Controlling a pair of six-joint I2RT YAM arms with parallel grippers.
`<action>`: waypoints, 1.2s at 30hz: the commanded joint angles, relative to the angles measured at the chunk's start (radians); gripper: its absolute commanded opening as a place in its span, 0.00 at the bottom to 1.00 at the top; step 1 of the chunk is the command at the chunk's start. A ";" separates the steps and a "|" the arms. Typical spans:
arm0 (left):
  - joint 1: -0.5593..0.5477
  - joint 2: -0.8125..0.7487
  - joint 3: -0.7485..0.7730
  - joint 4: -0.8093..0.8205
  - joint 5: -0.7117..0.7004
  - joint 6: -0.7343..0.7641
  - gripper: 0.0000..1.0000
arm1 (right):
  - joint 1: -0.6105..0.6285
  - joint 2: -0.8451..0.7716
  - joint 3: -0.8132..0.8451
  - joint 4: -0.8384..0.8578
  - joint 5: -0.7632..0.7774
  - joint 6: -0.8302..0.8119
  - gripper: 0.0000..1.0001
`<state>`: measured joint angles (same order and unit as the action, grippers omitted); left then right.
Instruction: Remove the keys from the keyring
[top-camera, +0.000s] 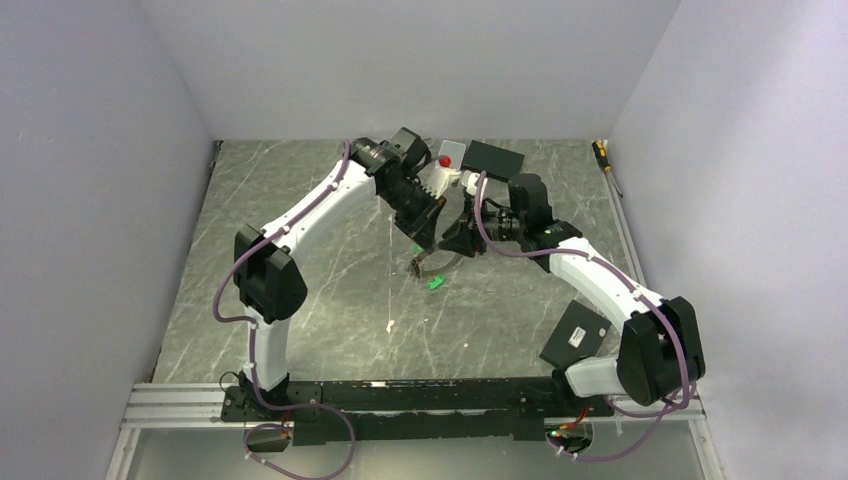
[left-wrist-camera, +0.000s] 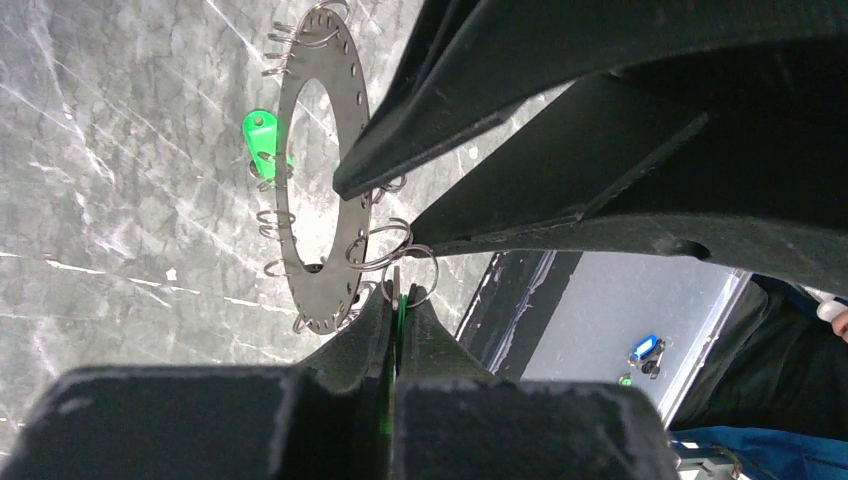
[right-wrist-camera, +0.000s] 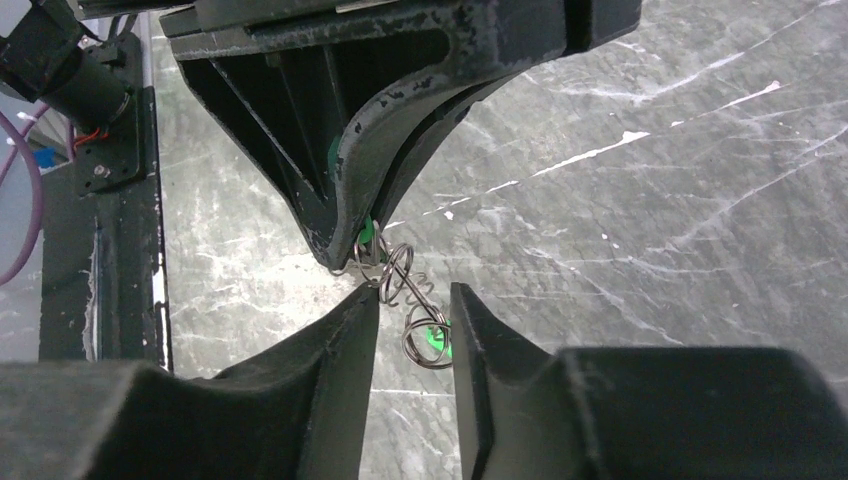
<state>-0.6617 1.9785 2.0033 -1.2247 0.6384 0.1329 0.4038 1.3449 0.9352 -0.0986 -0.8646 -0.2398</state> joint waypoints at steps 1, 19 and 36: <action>-0.009 -0.033 0.035 0.030 0.032 0.000 0.00 | 0.009 0.001 -0.010 -0.010 -0.006 -0.026 0.33; 0.030 -0.060 0.012 0.066 -0.129 -0.024 0.00 | 0.007 -0.020 -0.002 -0.029 -0.004 -0.045 0.00; 0.062 -0.090 -0.053 0.105 -0.156 -0.032 0.00 | 0.003 -0.047 -0.024 0.010 0.009 -0.029 0.00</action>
<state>-0.6380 1.9533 1.9499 -1.1351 0.5102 0.0906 0.4114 1.3392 0.9264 -0.0795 -0.8299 -0.2684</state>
